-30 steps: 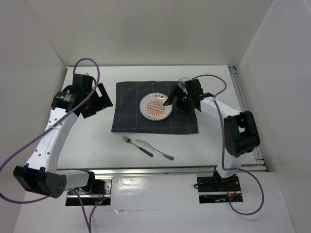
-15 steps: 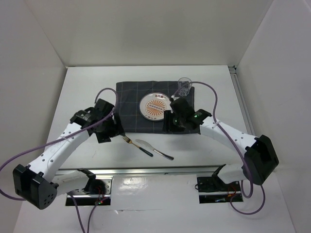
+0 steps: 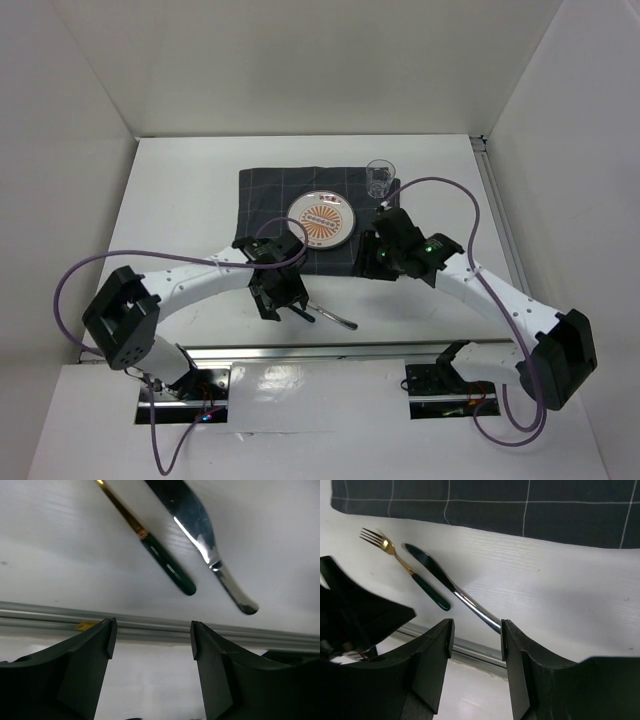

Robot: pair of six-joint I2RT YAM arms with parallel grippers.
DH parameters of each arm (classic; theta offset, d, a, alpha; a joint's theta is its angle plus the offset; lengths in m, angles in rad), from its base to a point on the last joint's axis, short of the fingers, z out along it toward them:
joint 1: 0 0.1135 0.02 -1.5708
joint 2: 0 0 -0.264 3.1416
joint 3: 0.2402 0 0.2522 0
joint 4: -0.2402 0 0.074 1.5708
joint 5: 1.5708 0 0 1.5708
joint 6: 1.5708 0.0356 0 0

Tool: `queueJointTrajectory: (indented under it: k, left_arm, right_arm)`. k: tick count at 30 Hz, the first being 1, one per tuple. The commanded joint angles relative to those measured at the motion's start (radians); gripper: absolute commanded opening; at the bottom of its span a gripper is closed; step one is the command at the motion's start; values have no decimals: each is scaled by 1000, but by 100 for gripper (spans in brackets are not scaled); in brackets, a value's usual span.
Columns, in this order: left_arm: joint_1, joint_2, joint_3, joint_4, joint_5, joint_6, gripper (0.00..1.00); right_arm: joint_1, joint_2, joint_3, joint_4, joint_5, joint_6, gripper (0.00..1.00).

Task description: Set the dinner table for one person

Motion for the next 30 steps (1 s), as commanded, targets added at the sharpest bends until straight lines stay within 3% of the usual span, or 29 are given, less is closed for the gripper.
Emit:
queueJointTrajectory:
  k: [1, 5, 14, 20, 21, 24, 30]
  left_arm:
    - [-30, 39, 9, 52, -23, -202, 77]
    - [-31, 60, -20, 115, -40, -276, 70]
    - [-40, 145, -2, 114, -116, -374, 70]
    - [-40, 154, -29, 152, -126, -412, 57]
    - [-40, 166, -29, 152, -126, -422, 48]
    - [-40, 192, -39, 152, -116, -422, 40]
    - [-49, 226, -39, 143, -87, -431, 41]
  right_arm:
    - [-10, -56, 5, -26, -29, 45, 53]
    - [-19, -105, 5, -52, -38, 36, 53]
    - [-19, -161, 37, -131, 11, 17, 53]
    - [-19, -161, 66, -179, 45, -4, 53]
    - [-19, -161, 66, -179, 45, -15, 53]
    - [-19, -161, 75, -179, 56, -24, 53]
    - [-19, -150, 84, -179, 68, -43, 53]
